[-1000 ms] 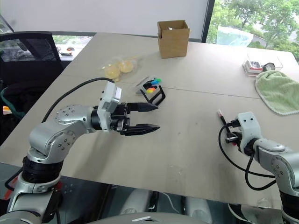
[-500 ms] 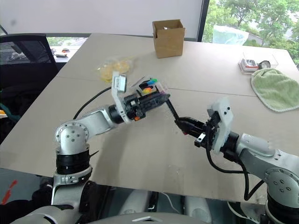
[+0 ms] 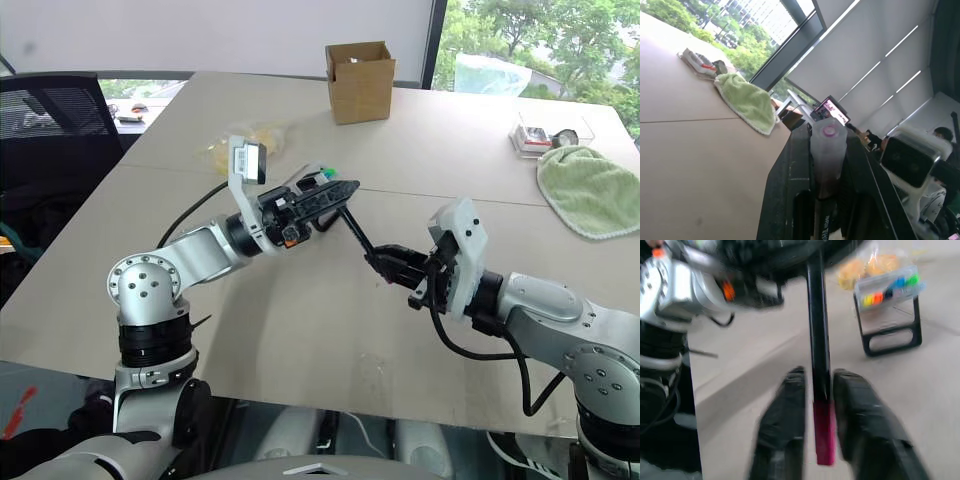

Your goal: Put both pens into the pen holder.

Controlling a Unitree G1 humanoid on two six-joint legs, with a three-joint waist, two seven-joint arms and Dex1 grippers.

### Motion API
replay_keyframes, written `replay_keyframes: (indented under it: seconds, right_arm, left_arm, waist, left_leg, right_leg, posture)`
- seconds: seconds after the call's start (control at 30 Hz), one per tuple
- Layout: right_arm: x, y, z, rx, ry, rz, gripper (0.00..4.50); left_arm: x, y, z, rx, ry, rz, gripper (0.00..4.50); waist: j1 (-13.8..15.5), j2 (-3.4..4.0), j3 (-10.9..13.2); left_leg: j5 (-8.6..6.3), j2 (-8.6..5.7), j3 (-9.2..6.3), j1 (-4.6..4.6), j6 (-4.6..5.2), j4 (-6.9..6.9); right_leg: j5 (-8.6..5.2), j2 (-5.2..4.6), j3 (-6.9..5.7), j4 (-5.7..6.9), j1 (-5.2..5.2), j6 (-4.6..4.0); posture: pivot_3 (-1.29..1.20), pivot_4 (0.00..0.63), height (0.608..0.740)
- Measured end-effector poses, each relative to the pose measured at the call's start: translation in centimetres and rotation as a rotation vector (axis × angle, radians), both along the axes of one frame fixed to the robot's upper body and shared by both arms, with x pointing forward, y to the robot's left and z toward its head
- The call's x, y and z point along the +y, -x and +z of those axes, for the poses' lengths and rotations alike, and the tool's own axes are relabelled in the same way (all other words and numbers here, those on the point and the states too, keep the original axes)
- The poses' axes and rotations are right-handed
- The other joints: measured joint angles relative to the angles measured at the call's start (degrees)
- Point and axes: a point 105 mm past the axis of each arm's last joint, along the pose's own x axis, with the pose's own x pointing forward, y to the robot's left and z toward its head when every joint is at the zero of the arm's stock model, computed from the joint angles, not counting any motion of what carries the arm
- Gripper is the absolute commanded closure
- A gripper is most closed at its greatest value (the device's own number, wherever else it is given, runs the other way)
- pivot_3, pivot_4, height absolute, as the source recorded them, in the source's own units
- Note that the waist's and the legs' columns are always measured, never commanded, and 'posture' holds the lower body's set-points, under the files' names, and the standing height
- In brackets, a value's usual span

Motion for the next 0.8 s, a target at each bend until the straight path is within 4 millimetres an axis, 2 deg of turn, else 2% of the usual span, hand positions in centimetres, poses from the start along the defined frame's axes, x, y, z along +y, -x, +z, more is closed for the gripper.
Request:
replay_keyframes:
  seconds: [0.03,0.07,0.17,0.23,0.27,0.37,0.47,0.57,0.8]
  right_arm:
    - [-0.1,-0.1,0.1,-0.008,0.005,-0.002,1.73]
    - [-0.4,-0.2,0.1,-0.02,0.02,-0.01,1.41]
    - [-1.6,-0.3,-0.2,-0.044,0.077,-0.04,0.02]
    - [-2.8,-0.2,0.2,-0.069,0.097,-0.051,0.02]
    - [-2.9,-0.2,0.3,-0.075,0.097,-0.052,0.02]
    - [-3.5,-0.2,1.2,-0.154,0.145,-0.043,0.02]
    - [-3.7,-0.3,1.6,-0.199,0.164,-0.051,0.02]
    - [-3.9,-0.5,1.9,-0.227,0.182,-0.053,0.02]
    - [-3.7,-0.6,1.6,-0.235,0.197,-0.029,0.02]
  left_arm:
    - [0.2,-0.2,0.1,-0.01,-0.009,0.013,4.49]
    - [0.4,-0.4,0.3,-0.029,-0.027,0.035,4.49]
    - [2.3,-1.9,1.5,-0.164,-0.149,0.173,4.49]
    - [3.2,-2.5,1.9,-0.349,-0.341,0.267,4.49]
    - [3.3,-2.5,1.9,-0.369,-0.356,0.273,4.49]
    - [1.8,-2.4,3.0,-0.589,-0.462,0.312,4.49]
    - [1.2,-2.0,4.1,-0.714,-0.497,0.334,4.49]
    - [1.2,-2.4,4.6,-0.836,-0.58,0.391,4.49]
    - [1.3,-3.1,4.9,-0.934,-0.651,0.459,4.49]
  waist:
    - [0.0,0.0,0.0]
    - [0.0,0.0,0.0]
    - [0.2,0.0,0.0]
    - [0.2,0.01,0.0]
    - [0.3,0.01,0.0]
    - [0.8,-0.01,0.0]
    - [1.1,-0.01,0.0]
    - [1.2,-0.01,0.0]
    - [1.2,-0.02,0.0]
  left_leg:
    - [0.0,0.0,0.0,-0.01,0.0,0.0]
    - [0.0,0.0,0.0,-0.01,0.0,-0.01]
    - [0.0,-0.01,0.01,-0.02,0.0,-0.03]
    - [0.0,-0.03,0.09,-0.01,-0.01,-0.1]
    - [0.0,-0.02,0.1,0.0,0.0,-0.13]
    - [0.0,-0.02,0.08,-0.07,0.0,-0.1]
    - [-0.01,0.01,0.07,-0.07,-0.01,-0.13]
    - [-0.01,0.02,0.07,-0.07,0.0,-0.14]
    - [-0.01,0.02,0.05,-0.11,0.0,-0.12]
  right_leg:
    - [0.0,0.0,0.0,-0.01,-0.01,0.0]
    - [0.0,0.0,0.0,-0.01,-0.01,0.0]
    - [0.0,0.01,-0.01,-0.04,-0.01,-0.01]
    - [-0.01,0.01,0.04,-0.11,-0.01,-0.01]
    - [-0.01,0.0,0.06,-0.15,-0.01,-0.01]
    - [0.0,-0.04,0.05,-0.21,-0.03,-0.01]
    - [0.0,-0.05,0.05,-0.21,-0.05,-0.01]
    - [0.0,-0.04,0.04,-0.2,-0.05,-0.01]
    - [0.0,-0.05,0.01,-0.22,-0.05,-0.01]
  posture:
    - [0.0,0.15,0.74]
    - [0.0,0.15,0.74]
    - [0.0,0.15,0.74]
    - [0.0,0.15,0.74]
    - [0.0,0.15,0.74]
    - [0.0,0.15,0.74]
    - [0.0,0.15,0.74]
    - [0.0,0.15,0.74]
    - [0.0,0.15,0.74]
